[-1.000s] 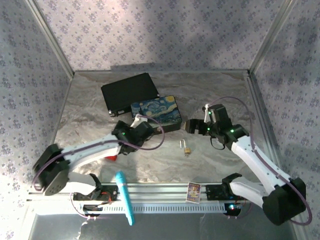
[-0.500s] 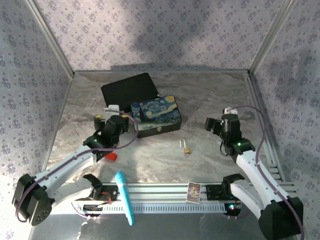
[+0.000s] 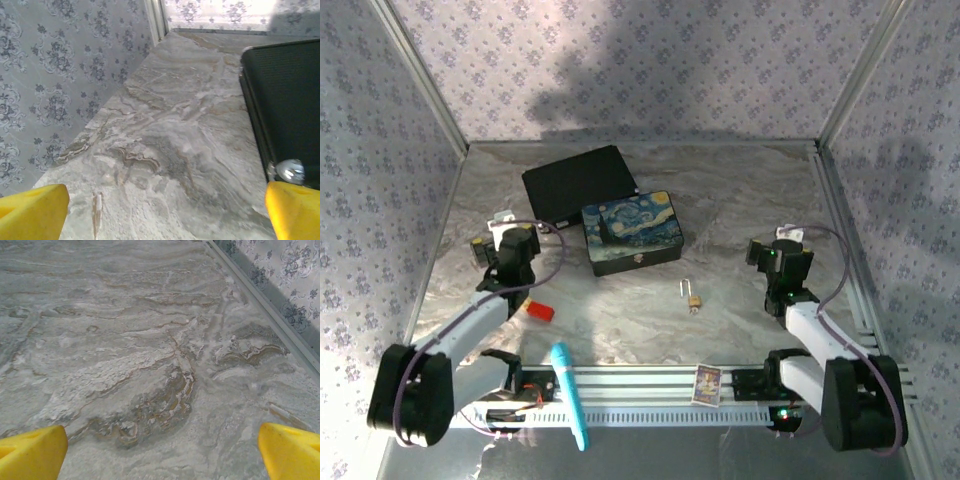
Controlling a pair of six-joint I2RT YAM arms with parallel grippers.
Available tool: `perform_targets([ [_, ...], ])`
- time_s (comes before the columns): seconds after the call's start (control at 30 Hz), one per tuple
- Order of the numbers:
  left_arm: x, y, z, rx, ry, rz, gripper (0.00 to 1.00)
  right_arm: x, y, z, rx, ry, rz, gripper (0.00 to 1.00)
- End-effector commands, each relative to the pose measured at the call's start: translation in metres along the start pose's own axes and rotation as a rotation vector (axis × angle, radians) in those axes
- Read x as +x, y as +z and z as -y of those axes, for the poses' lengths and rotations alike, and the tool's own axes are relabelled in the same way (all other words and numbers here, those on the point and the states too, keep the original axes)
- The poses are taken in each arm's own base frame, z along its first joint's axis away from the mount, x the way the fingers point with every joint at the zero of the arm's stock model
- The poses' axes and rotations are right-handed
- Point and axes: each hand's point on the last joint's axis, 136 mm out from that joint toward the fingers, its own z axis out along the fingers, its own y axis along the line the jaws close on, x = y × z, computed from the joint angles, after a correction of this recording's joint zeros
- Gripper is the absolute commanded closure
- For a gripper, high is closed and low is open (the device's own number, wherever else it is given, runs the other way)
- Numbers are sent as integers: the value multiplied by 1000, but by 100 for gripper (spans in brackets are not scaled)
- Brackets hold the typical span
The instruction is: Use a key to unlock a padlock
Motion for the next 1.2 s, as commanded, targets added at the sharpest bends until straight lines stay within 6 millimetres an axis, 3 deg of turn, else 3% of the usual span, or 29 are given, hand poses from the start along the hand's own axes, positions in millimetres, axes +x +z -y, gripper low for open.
perform_targets([
  [0.0,0,17,-3,-10,-5,23,0,-29,10,0,-1,4,116,1],
  [0.13,12,32,-9,3,-47,10,0,-32,19,-4,-28,4,129,1],
  [0.73,17,63,5,152,-90,47,0,-30,42,-10,-68,-19,146,1],
  [0.93,31,77,34,284,-25,0,0,-14,67,-19,-99,-37,111,1],
  [1.17,35,73,47,358,7,-1,0,-15,67,-29,-137,-72,92,1],
])
